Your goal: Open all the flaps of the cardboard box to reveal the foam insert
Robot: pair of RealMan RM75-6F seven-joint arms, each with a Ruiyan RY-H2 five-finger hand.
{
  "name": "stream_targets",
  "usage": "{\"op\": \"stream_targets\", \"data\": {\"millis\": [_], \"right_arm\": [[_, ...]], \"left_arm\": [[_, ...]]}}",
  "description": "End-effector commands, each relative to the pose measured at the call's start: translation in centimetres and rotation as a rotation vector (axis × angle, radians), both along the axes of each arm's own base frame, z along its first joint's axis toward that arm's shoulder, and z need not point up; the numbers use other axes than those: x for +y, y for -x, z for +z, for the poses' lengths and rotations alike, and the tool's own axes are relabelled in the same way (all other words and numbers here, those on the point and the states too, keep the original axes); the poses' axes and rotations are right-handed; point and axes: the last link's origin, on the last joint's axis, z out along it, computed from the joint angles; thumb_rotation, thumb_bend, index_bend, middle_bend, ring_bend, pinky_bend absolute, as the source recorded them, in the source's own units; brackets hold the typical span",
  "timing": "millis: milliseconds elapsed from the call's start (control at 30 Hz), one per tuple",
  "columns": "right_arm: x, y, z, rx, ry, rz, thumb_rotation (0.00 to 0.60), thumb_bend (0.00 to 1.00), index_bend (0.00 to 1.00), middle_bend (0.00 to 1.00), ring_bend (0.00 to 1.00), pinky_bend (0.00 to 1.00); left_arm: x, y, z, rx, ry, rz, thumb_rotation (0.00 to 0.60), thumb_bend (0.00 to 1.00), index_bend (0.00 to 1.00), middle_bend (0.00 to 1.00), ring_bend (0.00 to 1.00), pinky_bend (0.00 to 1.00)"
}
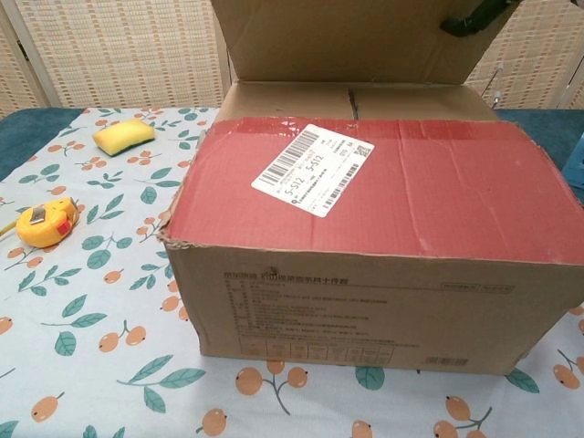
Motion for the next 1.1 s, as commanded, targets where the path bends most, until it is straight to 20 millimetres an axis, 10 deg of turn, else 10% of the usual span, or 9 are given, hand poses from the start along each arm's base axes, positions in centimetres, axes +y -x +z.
{"op": "stream_targets", "data": {"millis": [33,267,433,867,1100], "right_arm": [[-5.8,-1.5,1.3,-0.011,0.036,-0.086,0.553,0.39,0.00,0.00,0.00,0.00],[-11.7,-0.5,1.8,-0.091,0.006,-0.193,0.555,0.39,0.00,0.00,0.00,0.00],[-11.9,0.5,1.6,-0.163,-0.067,-0.173,0.558,0.39,0.00,0.00,0.00,0.00],[1.4,3.4,5.3,-0.328,-0.360,-0.021,0.558,0.39,0.06,0.02,0.12,0.00],[7.7,4.5,7.0,-0.392,-0.462,-0.028,0.549,0.39,0.20,0.16,0.27,0.19]], "left_arm": [[0.5,0.4,0.1,-0.001,0.000,0.020,0.600,0.37,0.07,0.13,0.12,0.07],[1.9,1.9,0.7,-0.032,-0.002,0.092,0.600,0.37,0.07,0.13,0.12,0.08],[2.4,2.6,0.7,-0.015,-0.008,0.126,0.600,0.37,0.07,0.13,0.12,0.08],[2.5,2.2,-0.7,0.049,0.013,0.123,0.600,0.37,0.09,0.13,0.12,0.08],[2.7,2.0,-1.5,0.072,0.032,0.118,0.600,0.37,0.09,0.14,0.13,0.08]]}}
